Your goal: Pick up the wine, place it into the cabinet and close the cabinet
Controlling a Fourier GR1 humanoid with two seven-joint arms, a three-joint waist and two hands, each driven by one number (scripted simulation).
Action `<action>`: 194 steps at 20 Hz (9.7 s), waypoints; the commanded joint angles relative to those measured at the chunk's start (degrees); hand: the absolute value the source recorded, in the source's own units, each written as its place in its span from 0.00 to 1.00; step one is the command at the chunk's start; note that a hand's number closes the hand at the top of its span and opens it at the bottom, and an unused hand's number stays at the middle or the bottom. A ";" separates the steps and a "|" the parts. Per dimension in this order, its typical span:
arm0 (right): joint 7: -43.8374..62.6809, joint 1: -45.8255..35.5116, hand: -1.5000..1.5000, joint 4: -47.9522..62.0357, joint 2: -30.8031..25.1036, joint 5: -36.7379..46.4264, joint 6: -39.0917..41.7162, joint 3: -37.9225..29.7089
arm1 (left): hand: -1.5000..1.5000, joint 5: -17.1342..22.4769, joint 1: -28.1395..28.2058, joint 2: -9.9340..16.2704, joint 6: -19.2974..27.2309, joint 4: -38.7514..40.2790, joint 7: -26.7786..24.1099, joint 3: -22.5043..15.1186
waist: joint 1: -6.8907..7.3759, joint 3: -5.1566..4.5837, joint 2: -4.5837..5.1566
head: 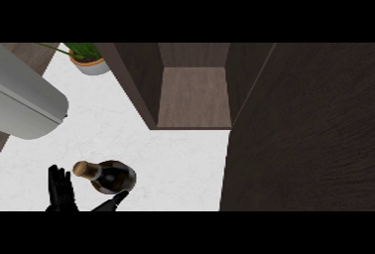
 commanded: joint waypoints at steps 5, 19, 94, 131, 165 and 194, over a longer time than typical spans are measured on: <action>3.20 6.58 0.00 -9.19 -1.42 -9.78 2.10 -5.53 | 0.00 0.21 -4.13 -2.52 -2.11 6.40 -1.61 1.77 | -0.40 0.04 -0.04; 5.12 1.47 0.00 -6.81 -0.08 -4.16 0.73 -1.19 | 0.00 4.96 -16.43 -5.59 -13.99 28.20 -9.52 10.17 | -0.20 0.01 0.04; -3.04 -0.46 0.00 3.84 -2.30 -8.39 7.49 -13.90 | 1.00 -7.93 -37.07 -7.02 -0.69 9.18 16.31 -14.28 | -0.56 0.06 0.14; 1.41 -5.75 0.00 3.56 0.00 -7.13 5.90 -9.91 | 1.00 22.99 -73.48 -7.02 -4.31 58.82 -1.31 -13.16 | -2.49 -0.02 0.77; 1.98 -9.09 0.00 5.68 -1.36 -10.44 5.79 -10.61 | 1.00 26.47 -74.15 -7.03 -6.36 73.19 -10.32 -16.10 | -6.28 -0.15 2.12; 0.84 -9.07 0.00 6.76 -1.47 -9.28 7.09 -10.53 | 1.00 24.35 -87.47 -5.05 -1.34 83.50 -7.62 -13.94 | -6.31 -0.08 2.95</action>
